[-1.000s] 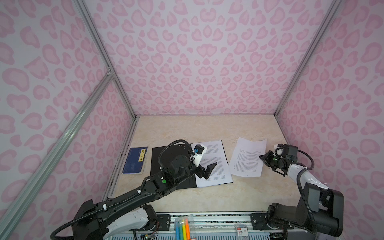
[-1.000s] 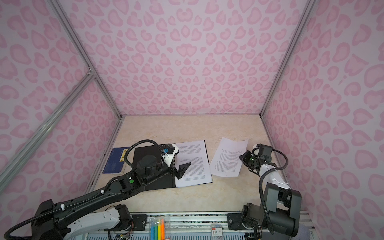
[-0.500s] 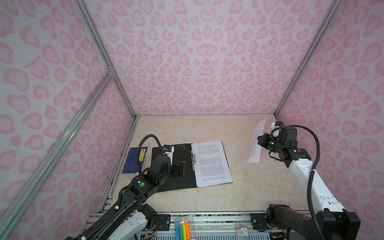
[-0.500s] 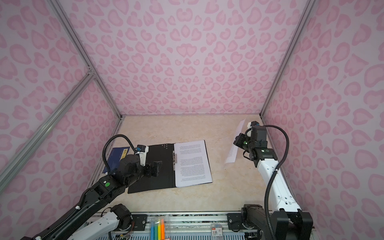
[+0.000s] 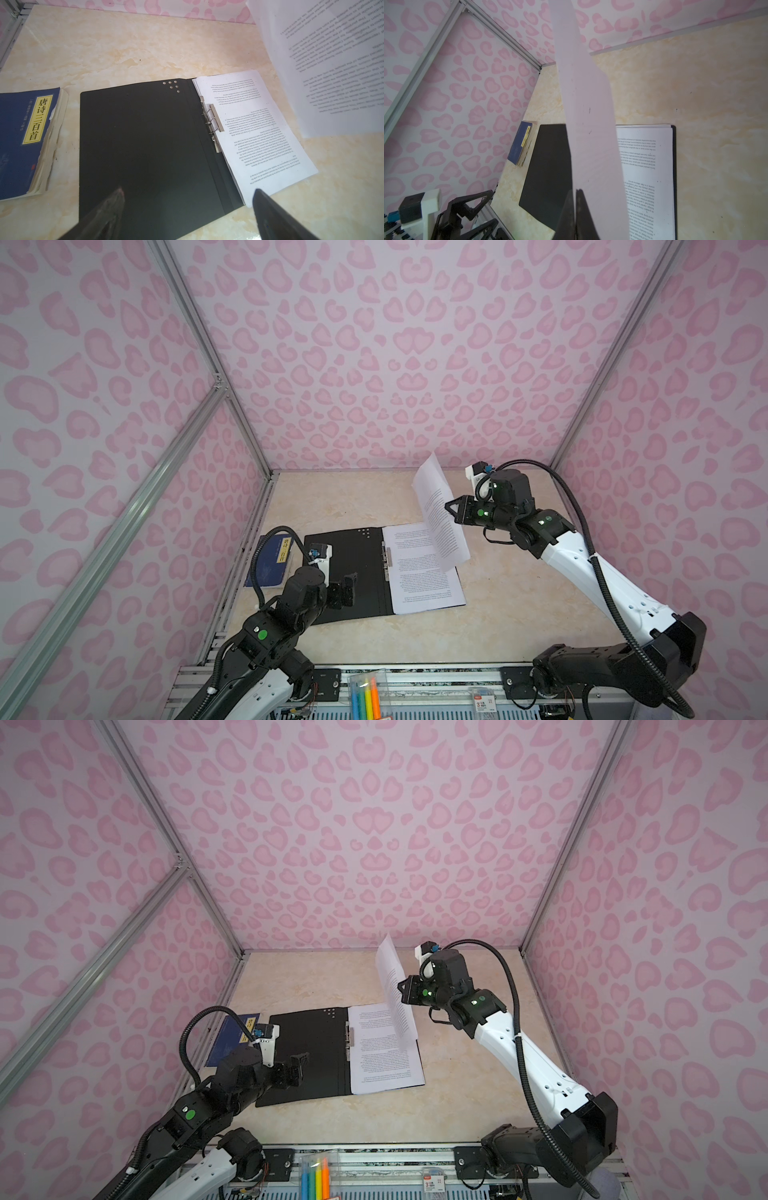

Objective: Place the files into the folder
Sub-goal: 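Lift the text sheet with the right gripper while the left arm withdraws, then lower the text sheet onto the folder stack with the right gripper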

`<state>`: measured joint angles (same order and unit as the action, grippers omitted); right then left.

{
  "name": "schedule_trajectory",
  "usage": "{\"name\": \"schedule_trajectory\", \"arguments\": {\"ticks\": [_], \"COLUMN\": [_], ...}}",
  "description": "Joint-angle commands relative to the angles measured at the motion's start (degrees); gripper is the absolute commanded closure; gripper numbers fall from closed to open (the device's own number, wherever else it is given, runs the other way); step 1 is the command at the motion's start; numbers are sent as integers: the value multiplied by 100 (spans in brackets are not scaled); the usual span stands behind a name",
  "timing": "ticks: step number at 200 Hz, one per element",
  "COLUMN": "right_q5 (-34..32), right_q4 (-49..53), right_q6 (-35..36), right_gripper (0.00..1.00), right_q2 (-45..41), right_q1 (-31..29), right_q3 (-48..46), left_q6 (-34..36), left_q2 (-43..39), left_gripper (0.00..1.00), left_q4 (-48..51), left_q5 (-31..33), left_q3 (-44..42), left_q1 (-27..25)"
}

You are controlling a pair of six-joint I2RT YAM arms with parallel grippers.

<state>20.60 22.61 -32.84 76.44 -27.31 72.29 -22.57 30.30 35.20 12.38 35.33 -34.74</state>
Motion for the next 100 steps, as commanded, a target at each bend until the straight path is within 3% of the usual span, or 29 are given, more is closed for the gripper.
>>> {"name": "schedule_trajectory", "arguments": {"ticks": [1, 24, 49, 100], "right_q5": [131, 251, 272, 629], "right_q4": [-315, -660, -1125, -2099], "right_q6": [-89, -40, 398, 497], "right_gripper": [100, 100, 100, 100], "right_q2": [133, 461, 936, 1804], "right_q1": [261, 581, 604, 613], "right_q3": [-382, -989, -1414, -2010], "left_q6": [102, 134, 159, 204], "left_q2": [-64, -22, 17, 31], "left_gripper": [3, 2, 3, 3], "left_q4": [-32, -26, -26, -34], "left_q5": [-12, -26, -51, -77], "left_q3": [-110, -93, -98, -114], "left_q1": [2, 2, 3, 4]}}
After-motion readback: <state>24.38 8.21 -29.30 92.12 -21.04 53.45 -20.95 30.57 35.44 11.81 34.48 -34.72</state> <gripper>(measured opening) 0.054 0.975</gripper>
